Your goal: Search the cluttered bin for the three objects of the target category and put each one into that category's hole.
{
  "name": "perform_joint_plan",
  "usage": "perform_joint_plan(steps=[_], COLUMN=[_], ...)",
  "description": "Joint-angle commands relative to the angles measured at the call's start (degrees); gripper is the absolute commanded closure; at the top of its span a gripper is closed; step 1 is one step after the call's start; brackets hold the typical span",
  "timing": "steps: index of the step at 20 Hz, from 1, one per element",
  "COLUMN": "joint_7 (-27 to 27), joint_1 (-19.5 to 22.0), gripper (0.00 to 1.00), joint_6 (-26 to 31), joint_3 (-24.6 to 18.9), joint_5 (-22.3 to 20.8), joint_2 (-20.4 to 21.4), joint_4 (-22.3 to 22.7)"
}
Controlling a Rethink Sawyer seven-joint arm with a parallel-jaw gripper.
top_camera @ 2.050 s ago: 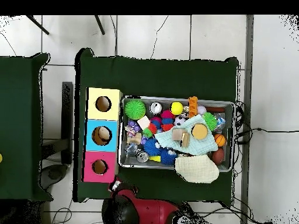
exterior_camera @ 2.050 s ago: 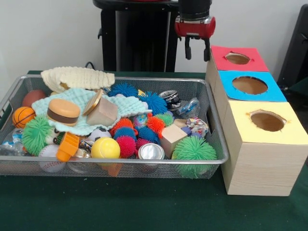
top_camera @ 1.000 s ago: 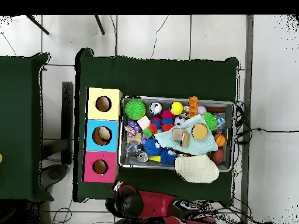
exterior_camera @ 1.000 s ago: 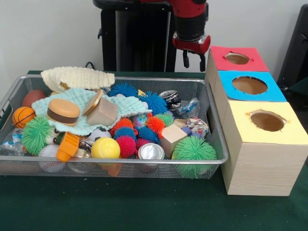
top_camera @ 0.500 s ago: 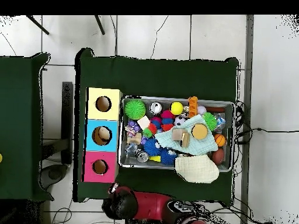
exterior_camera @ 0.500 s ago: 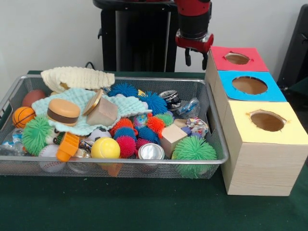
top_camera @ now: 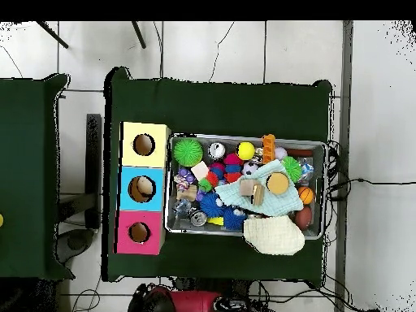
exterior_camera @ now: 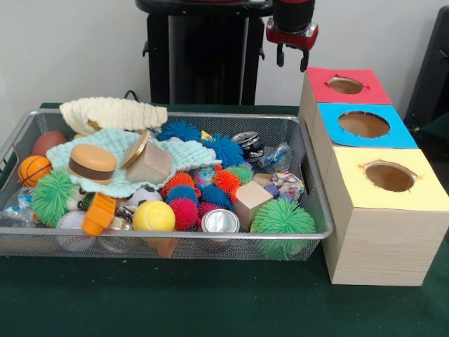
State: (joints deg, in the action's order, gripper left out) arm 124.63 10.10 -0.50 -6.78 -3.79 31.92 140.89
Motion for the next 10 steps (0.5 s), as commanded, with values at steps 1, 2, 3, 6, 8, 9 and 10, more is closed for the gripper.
perform_joint_plan(steps=[1,2,3,6,8,9,10], joint_7=[11.55,11.57,11.75,11.06,10.87,10.75,10.63], joint_1=[1.89,2.47,3.49,5.62,6.87,6.98,7.08], gripper=[0.0,0.0,0.0,0.0,0.0,0.0,0.0], joint_6=[-6.35,-7.79,-9.46,-9.08,-8.75,-8.67,-8.58], joint_3=[-1.02,-1.3,-1.62,-2.51,-3.19,-3.14,-3.09], joint_5=[2.84,2.71,2.3,2.2,2.36,2.56,2.76], joint_2=[-4.73,-5.54,-6.33,-5.37,-4.78,-4.62,-4.45], joint_4=[-4.6,-5.63,-6.07,-6.9,-7.0,-7.29,-7.57])
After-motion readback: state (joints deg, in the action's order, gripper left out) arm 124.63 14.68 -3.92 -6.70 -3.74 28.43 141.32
